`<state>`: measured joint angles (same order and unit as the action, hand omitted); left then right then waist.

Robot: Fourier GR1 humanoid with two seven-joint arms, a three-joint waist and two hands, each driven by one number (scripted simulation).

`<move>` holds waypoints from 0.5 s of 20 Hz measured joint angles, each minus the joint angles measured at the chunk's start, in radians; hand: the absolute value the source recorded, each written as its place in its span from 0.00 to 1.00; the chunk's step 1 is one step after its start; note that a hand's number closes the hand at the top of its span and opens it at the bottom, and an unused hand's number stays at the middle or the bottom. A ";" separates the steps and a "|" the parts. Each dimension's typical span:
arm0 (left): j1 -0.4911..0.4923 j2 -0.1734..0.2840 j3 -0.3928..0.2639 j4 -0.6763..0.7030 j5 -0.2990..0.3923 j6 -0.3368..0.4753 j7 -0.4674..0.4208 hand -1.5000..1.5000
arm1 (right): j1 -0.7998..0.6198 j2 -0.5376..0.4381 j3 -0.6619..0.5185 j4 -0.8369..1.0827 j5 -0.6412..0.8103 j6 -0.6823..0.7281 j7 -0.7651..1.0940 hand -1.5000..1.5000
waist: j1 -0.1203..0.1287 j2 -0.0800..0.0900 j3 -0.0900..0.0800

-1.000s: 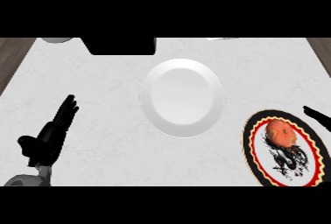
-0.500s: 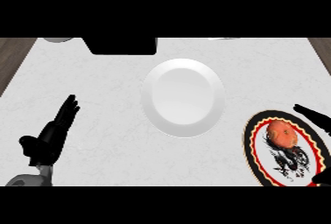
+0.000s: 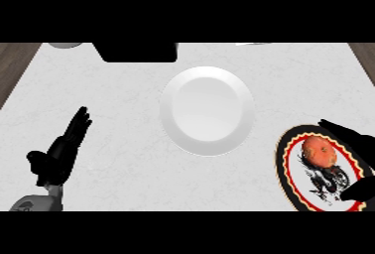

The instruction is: Pick the squash from the plate and place it in the plate

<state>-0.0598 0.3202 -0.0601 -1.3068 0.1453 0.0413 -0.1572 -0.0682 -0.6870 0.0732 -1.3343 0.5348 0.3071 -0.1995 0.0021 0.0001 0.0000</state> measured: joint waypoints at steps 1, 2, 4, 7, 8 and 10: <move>0.009 0.011 0.007 -0.020 0.001 -0.010 0.010 0.50 | -0.007 0.015 0.004 0.018 0.023 -0.015 0.000 0.00 | 0.001 0.000 0.000; -0.008 0.004 0.016 0.015 -0.004 -0.017 -0.009 0.50 | -0.021 0.026 0.005 0.037 0.042 -0.021 0.000 0.00 | 0.001 0.000 0.000; -0.021 -0.009 0.024 0.038 -0.017 -0.021 -0.021 0.50 | -0.041 0.055 0.008 0.067 0.083 -0.035 0.005 0.00 | 0.000 0.000 0.000; -0.010 -0.016 0.037 0.006 -0.024 -0.032 0.001 0.50 | -0.078 0.090 -0.001 0.118 0.131 -0.046 0.006 0.00 | 0.001 0.000 0.000; -0.009 -0.014 0.045 0.008 -0.026 -0.041 0.002 0.50 | -0.099 0.101 -0.006 0.154 0.146 -0.055 -0.004 0.00 | 0.002 0.000 0.000; -0.003 -0.014 0.055 -0.021 -0.030 -0.048 0.027 0.50 | -0.119 0.116 -0.012 0.209 0.173 -0.067 -0.036 1.00 | 0.002 0.000 0.000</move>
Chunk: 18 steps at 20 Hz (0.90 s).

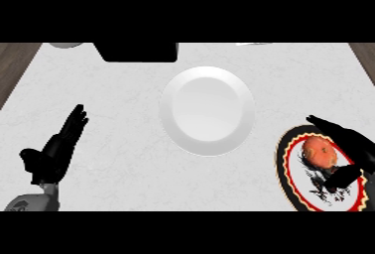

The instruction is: Pick the squash from the plate and place it in the plate

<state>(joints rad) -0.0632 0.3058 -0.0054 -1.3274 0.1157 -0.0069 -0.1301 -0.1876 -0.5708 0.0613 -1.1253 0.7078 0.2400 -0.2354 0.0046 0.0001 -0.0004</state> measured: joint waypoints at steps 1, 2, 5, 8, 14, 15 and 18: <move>0.001 -0.011 -0.003 0.006 -0.008 0.003 -0.008 0.50 | -0.009 0.002 0.001 0.019 0.003 0.012 -0.015 1.00 | 0.000 0.000 -0.001; 0.001 -0.014 -0.003 0.002 -0.012 0.003 -0.004 0.50 | -0.010 -0.002 0.006 0.027 0.013 0.019 -0.035 1.00 | 0.000 -0.001 -0.003; 0.001 -0.021 0.008 0.009 -0.019 -0.004 -0.013 0.50 | -0.039 0.003 0.010 0.082 0.045 0.003 -0.098 1.00 | 0.000 -0.005 -0.008; 0.014 -0.021 0.018 0.007 -0.026 -0.014 -0.023 0.50 | -0.063 0.014 0.009 0.113 0.065 -0.003 -0.130 1.00 | -0.001 -0.007 -0.012; 0.026 -0.033 0.021 -0.026 -0.037 -0.017 -0.005 0.50 | -0.070 0.026 -0.028 0.166 0.083 -0.057 -0.190 1.00 | 0.001 -0.009 -0.016; 0.022 -0.033 0.023 -0.018 -0.036 -0.021 -0.007 0.50 | -0.089 0.020 -0.048 0.190 0.077 -0.055 -0.183 1.00 | 0.001 -0.007 -0.013; -0.001 -0.036 0.027 -0.013 -0.037 -0.020 0.011 0.50 | -0.131 0.022 -0.098 0.286 0.075 -0.105 -0.170 1.00 | 0.006 -0.003 -0.008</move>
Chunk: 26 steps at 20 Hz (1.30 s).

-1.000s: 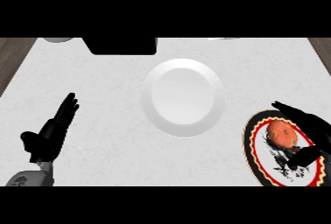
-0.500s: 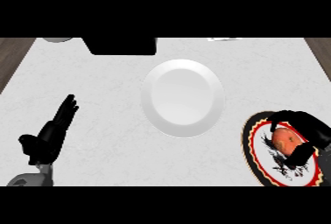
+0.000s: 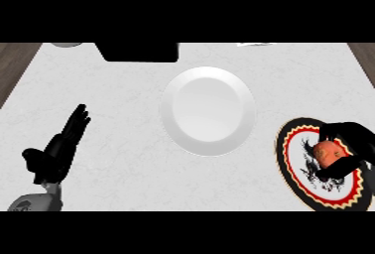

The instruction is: Pick the squash from the plate and place it in the plate

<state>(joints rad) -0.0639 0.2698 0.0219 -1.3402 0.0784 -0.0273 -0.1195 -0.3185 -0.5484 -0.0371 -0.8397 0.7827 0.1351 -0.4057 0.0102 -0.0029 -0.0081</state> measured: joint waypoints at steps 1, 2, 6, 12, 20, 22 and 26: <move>0.004 -0.007 -0.005 -0.012 -0.006 0.007 0.008 0.50 | -0.002 -0.003 -0.015 0.014 0.001 -0.024 -0.001 1.00 | 0.000 0.000 0.002; 0.017 -0.010 -0.008 -0.017 -0.008 0.006 0.000 0.50 | -0.007 -0.002 -0.025 0.017 0.004 -0.050 0.006 1.00 | -0.001 0.001 0.003; 0.013 -0.019 -0.004 0.006 -0.020 0.007 -0.014 0.50 | -0.007 -0.002 -0.068 -0.011 -0.011 -0.132 -0.018 1.00 | -0.007 0.002 0.006; 0.009 -0.025 0.007 0.004 -0.034 0.012 -0.004 0.50 | 0.074 -0.034 -0.111 -0.265 -0.082 -0.067 0.003 1.00 | -0.018 0.000 0.007; 0.051 -0.029 0.014 -0.045 -0.032 0.004 0.005 0.50 | 0.135 -0.021 -0.191 -0.608 -0.188 -0.030 0.081 1.00 | -0.020 -0.002 0.007; 0.032 -0.034 0.011 -0.047 -0.035 0.005 0.028 0.50 | 0.137 -0.005 -0.202 -0.675 -0.203 -0.032 0.102 1.00 | -0.019 -0.001 0.007; 0.006 -0.041 0.017 -0.031 -0.046 0.005 0.026 0.50 | 0.125 0.023 -0.199 -0.802 -0.227 0.009 0.184 1.00 | -0.016 0.000 0.008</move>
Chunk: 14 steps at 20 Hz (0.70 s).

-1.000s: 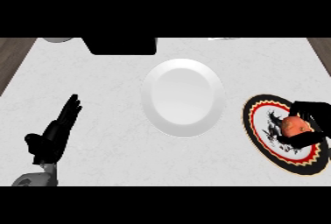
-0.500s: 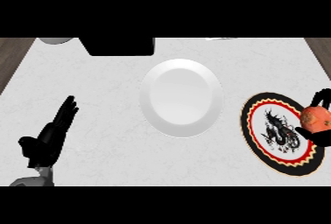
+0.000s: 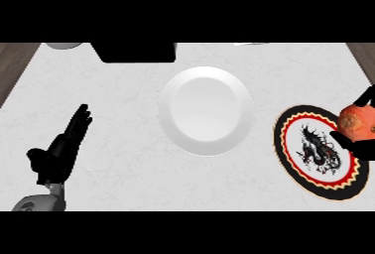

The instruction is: Pick the squash from the plate and place it in the plate

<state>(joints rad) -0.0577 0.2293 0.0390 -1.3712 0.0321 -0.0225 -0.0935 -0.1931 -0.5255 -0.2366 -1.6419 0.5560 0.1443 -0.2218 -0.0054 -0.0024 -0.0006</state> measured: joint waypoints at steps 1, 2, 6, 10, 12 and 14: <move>0.008 -0.005 -0.003 0.001 -0.006 -0.001 -0.011 0.50 | -0.021 0.004 0.003 -0.007 -0.007 0.014 0.020 1.00 | 0.002 0.000 0.000; 0.013 -0.004 0.001 0.005 -0.005 -0.006 -0.019 0.50 | -0.031 0.017 0.019 -0.033 -0.003 0.025 0.052 1.00 | 0.003 0.001 0.000; 0.001 -0.003 0.011 0.015 -0.010 -0.017 -0.019 0.50 | -0.096 0.063 0.078 -0.070 0.031 0.041 0.142 1.00 | 0.007 0.001 0.000; 0.003 0.001 0.022 0.013 -0.005 -0.031 -0.016 0.50 | -0.176 0.123 0.164 -0.076 0.066 0.070 0.236 1.00 | 0.011 0.002 0.000; 0.001 -0.001 0.025 0.013 -0.006 -0.033 -0.018 0.50 | -0.213 0.169 0.214 -0.041 0.100 0.055 0.258 1.00 | 0.013 0.003 0.000; -0.006 -0.006 0.023 0.030 -0.017 -0.032 -0.030 0.50 | -0.251 0.214 0.251 -0.006 0.123 0.045 0.285 1.00 | 0.014 0.003 0.000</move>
<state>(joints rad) -0.0640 0.2234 0.0621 -1.3407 0.0151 -0.0545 -0.1237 -0.4442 -0.3112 0.0148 -1.6477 0.6795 0.1894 0.0629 0.0086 0.0007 -0.0004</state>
